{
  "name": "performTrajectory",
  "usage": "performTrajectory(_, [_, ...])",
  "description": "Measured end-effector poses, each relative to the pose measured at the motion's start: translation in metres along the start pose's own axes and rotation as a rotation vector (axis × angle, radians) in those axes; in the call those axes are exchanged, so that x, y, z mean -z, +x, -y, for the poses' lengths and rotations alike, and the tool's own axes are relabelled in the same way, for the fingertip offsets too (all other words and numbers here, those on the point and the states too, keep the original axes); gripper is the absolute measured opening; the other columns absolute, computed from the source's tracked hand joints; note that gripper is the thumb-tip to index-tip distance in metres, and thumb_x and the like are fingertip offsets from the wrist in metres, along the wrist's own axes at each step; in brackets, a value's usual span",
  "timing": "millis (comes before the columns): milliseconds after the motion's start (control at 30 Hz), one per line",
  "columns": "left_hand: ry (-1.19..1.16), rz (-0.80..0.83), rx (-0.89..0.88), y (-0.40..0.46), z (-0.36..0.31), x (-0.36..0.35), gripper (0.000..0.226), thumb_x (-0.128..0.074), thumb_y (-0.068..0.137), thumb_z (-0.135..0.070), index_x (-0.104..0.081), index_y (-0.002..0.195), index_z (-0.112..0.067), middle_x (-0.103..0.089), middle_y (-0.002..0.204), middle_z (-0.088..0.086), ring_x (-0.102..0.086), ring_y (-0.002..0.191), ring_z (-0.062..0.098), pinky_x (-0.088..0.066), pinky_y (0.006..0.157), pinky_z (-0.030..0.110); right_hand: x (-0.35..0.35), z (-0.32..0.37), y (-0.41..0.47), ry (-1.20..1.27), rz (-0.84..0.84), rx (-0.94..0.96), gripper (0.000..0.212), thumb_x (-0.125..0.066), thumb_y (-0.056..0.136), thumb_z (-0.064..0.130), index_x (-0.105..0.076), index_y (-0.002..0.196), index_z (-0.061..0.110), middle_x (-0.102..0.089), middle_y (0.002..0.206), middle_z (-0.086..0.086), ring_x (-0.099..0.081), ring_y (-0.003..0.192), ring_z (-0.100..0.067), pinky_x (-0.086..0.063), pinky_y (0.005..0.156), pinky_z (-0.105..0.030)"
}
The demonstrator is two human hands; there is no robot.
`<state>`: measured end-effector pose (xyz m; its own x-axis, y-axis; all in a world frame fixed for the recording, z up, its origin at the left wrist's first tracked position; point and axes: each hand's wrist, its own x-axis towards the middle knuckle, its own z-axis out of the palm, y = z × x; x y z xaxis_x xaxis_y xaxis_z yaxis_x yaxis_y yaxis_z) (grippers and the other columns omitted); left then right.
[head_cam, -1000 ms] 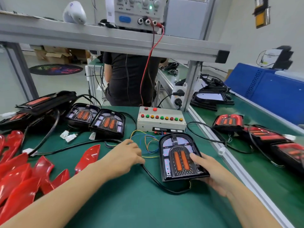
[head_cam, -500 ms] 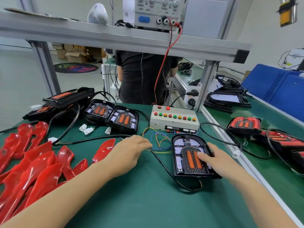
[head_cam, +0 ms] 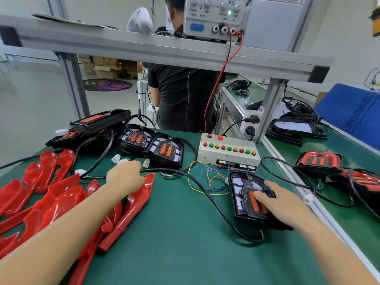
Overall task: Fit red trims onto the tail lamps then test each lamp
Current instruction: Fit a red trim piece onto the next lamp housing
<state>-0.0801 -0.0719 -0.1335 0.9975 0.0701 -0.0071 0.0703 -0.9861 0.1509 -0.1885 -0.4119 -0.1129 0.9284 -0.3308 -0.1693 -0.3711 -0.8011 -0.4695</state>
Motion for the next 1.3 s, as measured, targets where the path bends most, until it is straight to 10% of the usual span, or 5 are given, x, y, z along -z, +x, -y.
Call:
performTrajectory(200, [-0.15,0.022,0.012,0.009,-0.005,-0.006,0.027,-0.058,0.081,-0.014,-0.062,0.105,-0.027,-0.064,0.107,-0.001,-0.059,0.102,0.022,-0.047,0.078,0.029,0.0,0.009,0.001,-0.122,-0.115,0.045,0.061,-0.047,0.094,0.052,-0.036,0.147,0.023,-0.03,0.155,-0.003,-0.03,0.141,-0.024,-0.026,0.114,-0.043])
performTrajectory(600, [-0.806,-0.197,-0.253,0.003,-0.024,0.019,0.027,-0.066,0.082,-0.006,-0.071,0.075,-0.032,-0.07,0.071,-0.012,-0.064,0.069,0.008,-0.048,0.065,0.025,-0.021,0.05,-0.006,-0.102,-0.194,0.304,0.052,-0.05,0.095,0.044,-0.042,0.143,0.026,-0.029,0.153,0.004,-0.023,0.142,-0.014,-0.012,0.118,-0.042])
performTrajectory(767, [-1.256,-0.204,-0.394,0.0,-0.042,0.043,0.03,-0.064,0.083,0.001,-0.075,0.078,-0.026,-0.073,0.077,0.01,-0.064,0.07,0.021,-0.052,0.072,0.033,-0.021,0.067,-0.011,0.047,-0.226,0.473,0.045,-0.057,0.095,0.036,-0.052,0.137,0.022,-0.04,0.146,0.005,-0.03,0.137,-0.013,-0.017,0.116,-0.033])
performTrajectory(1000, [-1.748,0.01,-0.318,0.001,-0.083,0.044,0.015,-0.053,0.09,0.004,-0.066,0.092,-0.003,-0.069,0.061,0.0,-0.059,0.046,0.008,-0.044,0.045,0.017,-0.032,0.093,-0.012,0.144,-0.152,0.688,0.042,-0.052,0.099,0.026,-0.05,0.139,0.012,-0.047,0.144,0.0,-0.037,0.134,-0.012,-0.019,0.109,-0.017])
performTrajectory(1300, [-2.103,0.254,-0.216,0.01,-0.106,0.03,0.026,-0.047,0.093,0.0,-0.067,0.083,-0.014,-0.069,0.068,-0.003,-0.061,0.056,0.007,-0.044,0.065,0.023,-0.049,0.1,-0.008,0.427,-0.014,0.623,0.042,-0.049,0.1,0.016,-0.046,0.141,0.024,-0.069,0.107,-0.004,-0.06,0.101,-0.024,-0.045,0.096,-0.038])
